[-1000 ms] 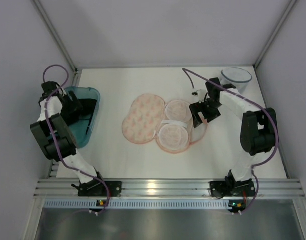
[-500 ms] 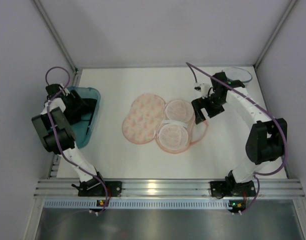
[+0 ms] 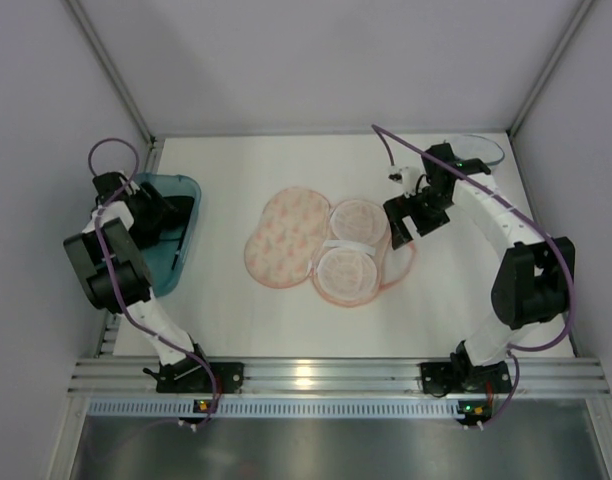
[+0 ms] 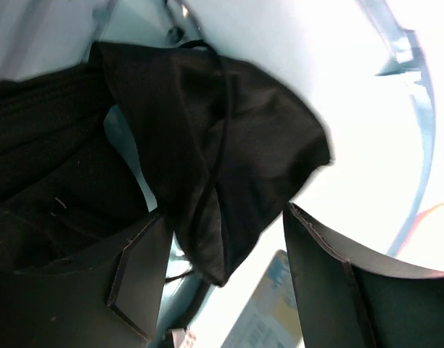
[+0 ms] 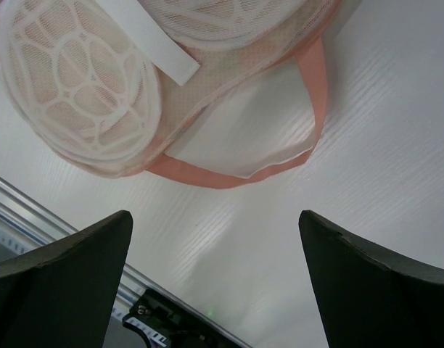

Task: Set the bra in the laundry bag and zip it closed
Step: Pick up the bra from the bin, then place the bra in the laundry bag.

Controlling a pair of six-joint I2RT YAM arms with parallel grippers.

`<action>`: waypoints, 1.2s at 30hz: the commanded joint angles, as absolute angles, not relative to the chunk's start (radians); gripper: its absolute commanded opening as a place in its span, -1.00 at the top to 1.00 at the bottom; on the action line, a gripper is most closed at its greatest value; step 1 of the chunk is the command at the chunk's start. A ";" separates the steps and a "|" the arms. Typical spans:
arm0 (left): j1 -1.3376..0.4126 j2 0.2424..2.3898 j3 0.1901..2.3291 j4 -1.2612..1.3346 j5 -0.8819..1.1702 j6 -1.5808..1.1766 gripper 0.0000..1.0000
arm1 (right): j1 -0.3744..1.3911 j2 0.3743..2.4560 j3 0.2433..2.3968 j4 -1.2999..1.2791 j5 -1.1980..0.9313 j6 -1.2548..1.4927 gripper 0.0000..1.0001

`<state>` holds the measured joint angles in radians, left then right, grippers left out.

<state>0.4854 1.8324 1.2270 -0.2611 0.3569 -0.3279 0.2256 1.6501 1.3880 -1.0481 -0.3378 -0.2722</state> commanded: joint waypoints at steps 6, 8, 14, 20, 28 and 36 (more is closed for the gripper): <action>0.479 1.914 1.270 -0.213 0.371 -0.391 -0.15 | 0.218 1.620 1.414 -1.051 -0.350 -0.307 -0.99; 0.479 1.921 1.281 -0.213 0.393 -0.385 0.25 | 0.219 1.623 1.417 -1.051 -0.353 -0.305 -0.99; 0.466 1.775 1.292 -0.213 0.531 -0.329 1.00 | 0.213 1.605 1.430 -1.046 -0.376 -0.311 -0.99; 0.456 1.490 1.364 -0.278 0.687 -0.310 1.00 | 0.170 1.586 1.443 -1.032 -0.455 -0.322 -0.99; 0.327 1.324 1.423 -0.278 0.971 -0.432 1.00 | 0.103 1.566 1.462 -1.028 -0.575 -0.327 -0.99; -0.097 1.262 1.304 -0.279 0.986 -0.463 1.00 | 0.057 1.554 1.434 -1.029 -0.656 -0.321 -0.99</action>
<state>0.0196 1.2896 1.3563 -0.2783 0.9363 -0.4423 0.0772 1.6108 1.4212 -1.0443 -0.5900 -0.3130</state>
